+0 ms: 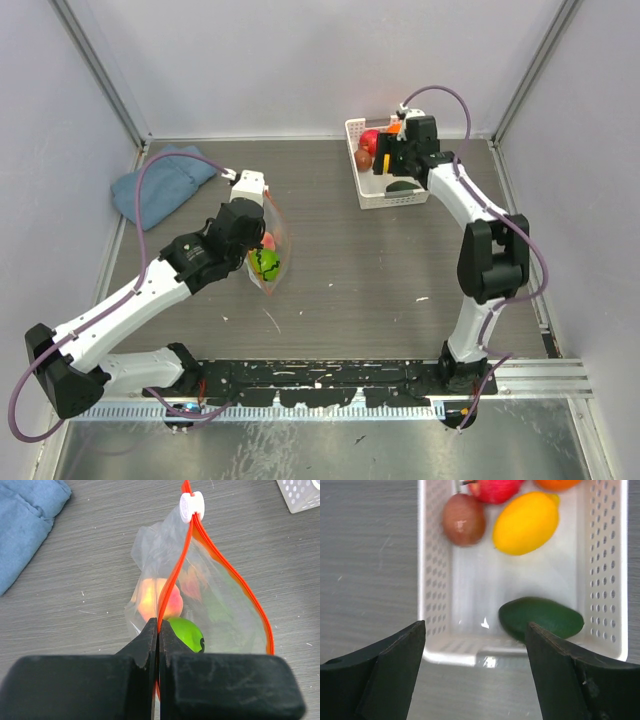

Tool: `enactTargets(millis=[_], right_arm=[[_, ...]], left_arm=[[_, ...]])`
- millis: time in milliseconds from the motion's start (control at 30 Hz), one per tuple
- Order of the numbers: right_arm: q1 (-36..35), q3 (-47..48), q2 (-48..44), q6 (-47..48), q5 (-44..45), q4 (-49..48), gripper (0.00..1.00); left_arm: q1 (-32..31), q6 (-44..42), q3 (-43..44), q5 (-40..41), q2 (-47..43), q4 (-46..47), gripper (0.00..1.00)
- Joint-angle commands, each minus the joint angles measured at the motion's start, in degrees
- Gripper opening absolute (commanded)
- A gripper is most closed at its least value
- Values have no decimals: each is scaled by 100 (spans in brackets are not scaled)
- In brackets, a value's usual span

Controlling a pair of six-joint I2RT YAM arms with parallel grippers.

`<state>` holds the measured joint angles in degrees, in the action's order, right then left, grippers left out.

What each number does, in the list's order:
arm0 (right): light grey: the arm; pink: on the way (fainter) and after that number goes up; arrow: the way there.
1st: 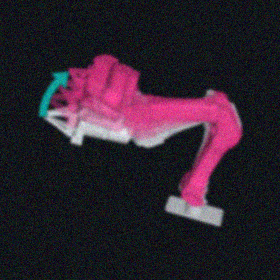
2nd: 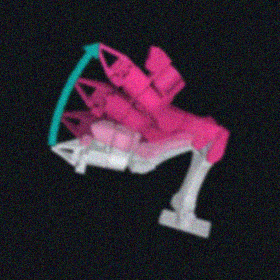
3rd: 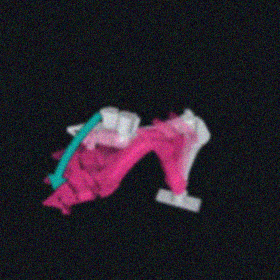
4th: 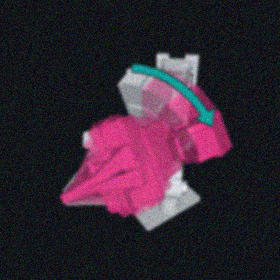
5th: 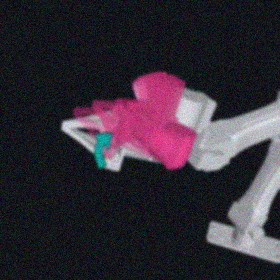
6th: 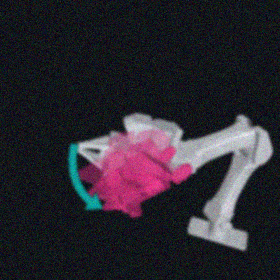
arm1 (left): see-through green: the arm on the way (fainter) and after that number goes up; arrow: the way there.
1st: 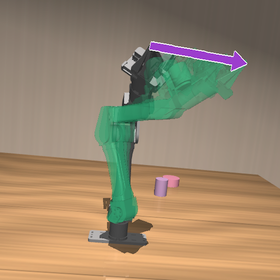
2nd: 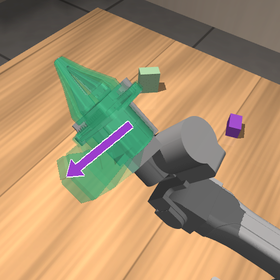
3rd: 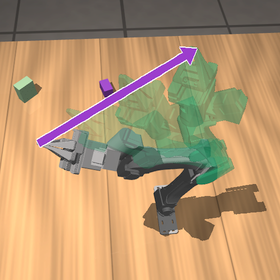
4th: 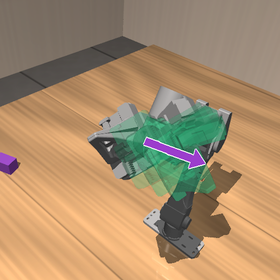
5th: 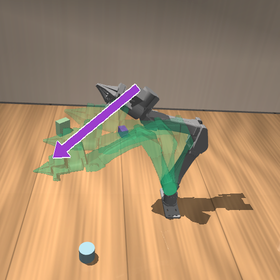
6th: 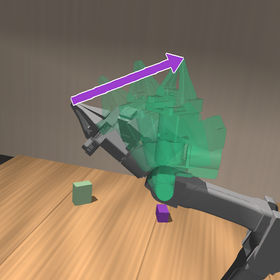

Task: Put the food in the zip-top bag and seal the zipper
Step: Pick up the fake fruit from the bin.

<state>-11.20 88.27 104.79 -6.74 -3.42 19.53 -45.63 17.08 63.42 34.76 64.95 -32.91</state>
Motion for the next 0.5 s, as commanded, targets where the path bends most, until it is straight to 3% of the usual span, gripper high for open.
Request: enactTargets(millis=[0,167,467], right_arm=[[314,376,464,-954,388,-1068,86],[533,512,1189,-1830,365,-1917,90],[579,1183,2308,-2325,131,-2542,93]], left_arm=[[28,-45,87,66,-89,229,0],[36,-73,98,81,-122,210,0],[43,-113,69,124,-115,244,0]])
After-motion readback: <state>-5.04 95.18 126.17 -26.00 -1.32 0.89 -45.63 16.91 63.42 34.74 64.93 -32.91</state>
